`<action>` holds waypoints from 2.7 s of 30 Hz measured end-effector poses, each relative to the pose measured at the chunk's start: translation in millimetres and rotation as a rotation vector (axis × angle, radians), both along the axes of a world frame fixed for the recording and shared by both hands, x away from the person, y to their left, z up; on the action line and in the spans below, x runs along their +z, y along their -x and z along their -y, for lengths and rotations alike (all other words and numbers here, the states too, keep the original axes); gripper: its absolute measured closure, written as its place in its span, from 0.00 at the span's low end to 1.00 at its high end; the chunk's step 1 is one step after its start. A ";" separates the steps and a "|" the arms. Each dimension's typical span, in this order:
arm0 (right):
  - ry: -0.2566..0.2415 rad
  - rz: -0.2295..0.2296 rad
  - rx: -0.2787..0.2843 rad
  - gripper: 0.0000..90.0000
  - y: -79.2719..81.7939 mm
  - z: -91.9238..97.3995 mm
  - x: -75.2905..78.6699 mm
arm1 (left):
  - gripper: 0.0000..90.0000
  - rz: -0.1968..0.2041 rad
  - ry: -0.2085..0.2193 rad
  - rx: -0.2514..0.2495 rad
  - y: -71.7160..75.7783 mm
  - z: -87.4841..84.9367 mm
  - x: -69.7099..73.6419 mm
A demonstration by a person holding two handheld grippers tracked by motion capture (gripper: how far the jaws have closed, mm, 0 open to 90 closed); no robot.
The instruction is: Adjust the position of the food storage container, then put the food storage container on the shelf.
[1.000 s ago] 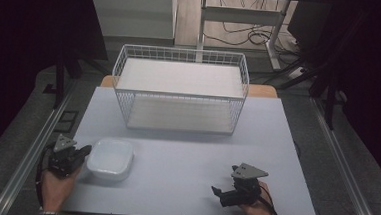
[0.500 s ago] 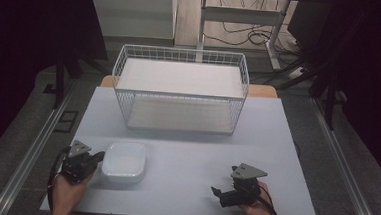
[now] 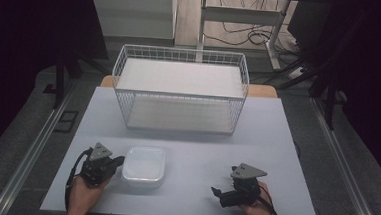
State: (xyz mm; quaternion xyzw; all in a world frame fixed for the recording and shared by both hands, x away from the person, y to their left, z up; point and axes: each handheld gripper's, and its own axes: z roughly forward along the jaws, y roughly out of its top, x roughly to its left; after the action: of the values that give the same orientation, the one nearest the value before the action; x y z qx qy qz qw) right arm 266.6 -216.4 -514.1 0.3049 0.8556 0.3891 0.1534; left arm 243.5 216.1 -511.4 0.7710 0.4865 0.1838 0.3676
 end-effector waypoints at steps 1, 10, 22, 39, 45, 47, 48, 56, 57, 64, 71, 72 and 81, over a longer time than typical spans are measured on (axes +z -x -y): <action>0.001 0.000 0.000 0.00 0.1 -0.1 0.0 | 1.00 0.000 0.000 -0.008 -0.2 3.1 0.2; 0.004 -0.004 0.005 0.00 -0.1 -0.4 -0.6 | 1.00 0.000 -0.006 -0.065 -2.3 27.9 1.0; 0.005 -0.006 0.007 0.00 -0.3 -0.2 -0.7 | 1.00 -0.012 -0.019 -0.154 -0.3 59.8 0.4; 0.008 -0.008 0.019 0.01 0.0 -0.6 -1.2 | 0.95 0.003 -0.012 -0.209 -3.2 83.7 0.7; 0.015 -0.021 0.062 0.05 0.8 -2.1 -2.3 | 0.71 0.026 0.038 -0.175 -0.3 66.2 -0.2; 0.014 -0.016 0.064 0.05 1.1 -2.5 -2.1 | 0.58 0.034 0.037 -0.175 0.6 64.4 -0.6; 0.009 -0.014 0.063 0.05 1.2 -2.0 -1.6 | 0.50 0.045 0.035 -0.175 1.4 62.1 -1.3; -0.014 -0.014 0.055 0.04 0.1 -0.5 -0.5 | 0.11 0.053 0.049 -0.149 1.2 48.3 -7.1; -0.014 -0.014 0.055 0.04 0.1 -0.5 -0.5 | 0.09 0.053 0.049 -0.149 1.2 48.3 -7.1; -0.059 -0.009 0.032 0.04 0.5 -0.5 1.6 | 0.06 0.088 0.076 -0.176 2.3 43.6 -8.0; -0.087 -0.044 0.052 0.04 0.5 -7.7 7.8 | 0.06 0.090 0.125 -0.187 1.7 41.3 -2.9; -0.090 -0.046 0.058 0.04 0.7 -10.2 8.8 | 0.06 0.085 0.138 -0.191 1.6 41.4 -1.5; -0.111 -0.077 0.083 0.02 -1.9 -24.8 20.3 | 0.07 0.058 0.183 -0.238 -0.6 47.7 5.6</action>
State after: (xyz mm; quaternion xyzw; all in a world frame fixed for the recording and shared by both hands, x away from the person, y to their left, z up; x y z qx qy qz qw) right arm 268.5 -191.6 -493.8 0.2919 0.8500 0.4298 0.0872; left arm 244.1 168.4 -505.7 0.7810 0.3954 0.1162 0.4693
